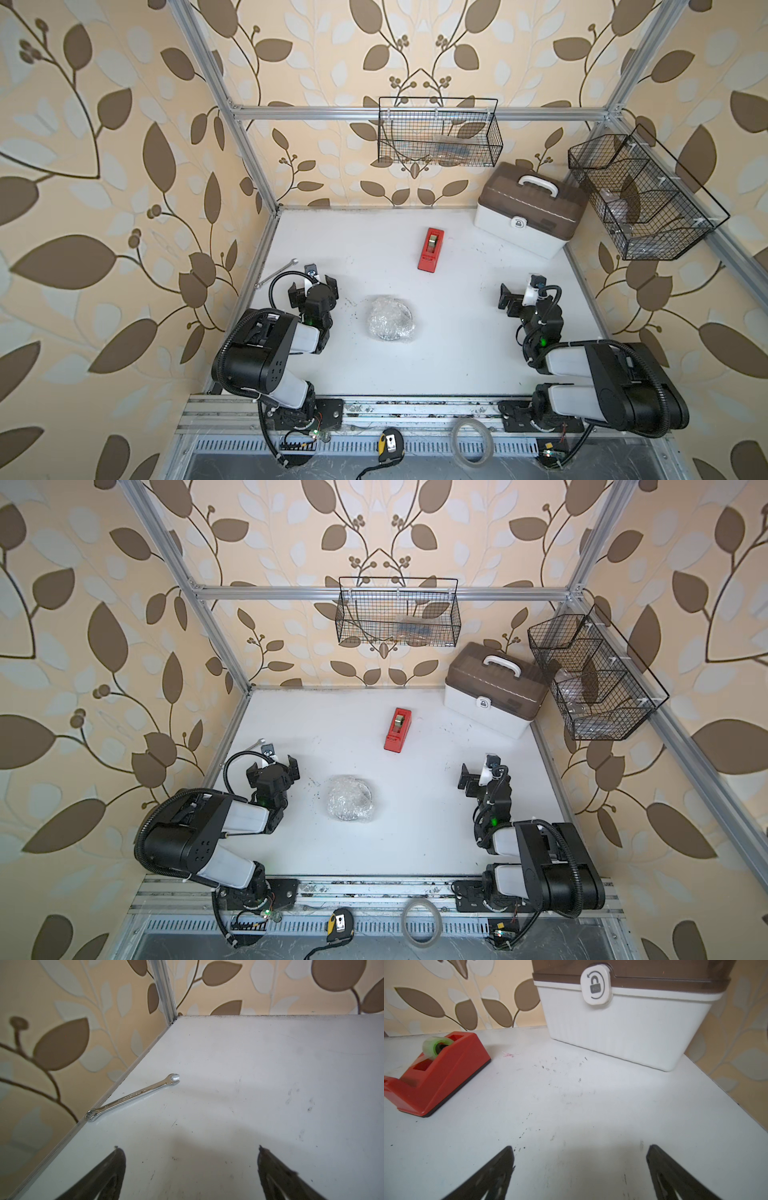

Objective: Wrap bowls in bubble wrap
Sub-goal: Reset both arms

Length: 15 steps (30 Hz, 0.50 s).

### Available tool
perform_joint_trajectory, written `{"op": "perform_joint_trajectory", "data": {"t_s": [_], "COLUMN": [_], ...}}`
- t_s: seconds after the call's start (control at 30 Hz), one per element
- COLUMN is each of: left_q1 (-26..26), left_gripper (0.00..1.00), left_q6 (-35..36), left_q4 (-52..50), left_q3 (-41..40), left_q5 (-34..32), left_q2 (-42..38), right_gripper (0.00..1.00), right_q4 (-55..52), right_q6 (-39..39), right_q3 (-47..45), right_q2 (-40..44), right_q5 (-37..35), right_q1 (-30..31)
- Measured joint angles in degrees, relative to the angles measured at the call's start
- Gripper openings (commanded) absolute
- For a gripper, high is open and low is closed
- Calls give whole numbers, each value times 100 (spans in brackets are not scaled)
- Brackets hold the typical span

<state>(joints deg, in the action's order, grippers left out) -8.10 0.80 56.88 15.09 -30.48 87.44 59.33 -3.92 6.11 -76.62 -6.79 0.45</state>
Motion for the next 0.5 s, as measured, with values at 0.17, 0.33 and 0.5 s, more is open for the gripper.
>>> {"op": "perform_joint_trajectory", "data": {"t_s": [0.17, 0.33, 0.5], "left_q1": [72, 262, 376], "left_gripper": [99, 99, 99], "left_q6": [-94, -162, -229], "left_q4": [-243, -608, -831], "left_q3": [90, 251, 422], "left_q5": [155, 376, 597], "left_q2": [2, 2, 7], "right_gripper": [100, 100, 100], "right_q4": [-39, -118, -144], "right_q6": [85, 122, 133], "right_q3": [304, 313, 313], "right_q2": [-7, -7, -7], "right_q5": [-120, -201, -247], "right_q1": [94, 118, 142]}}
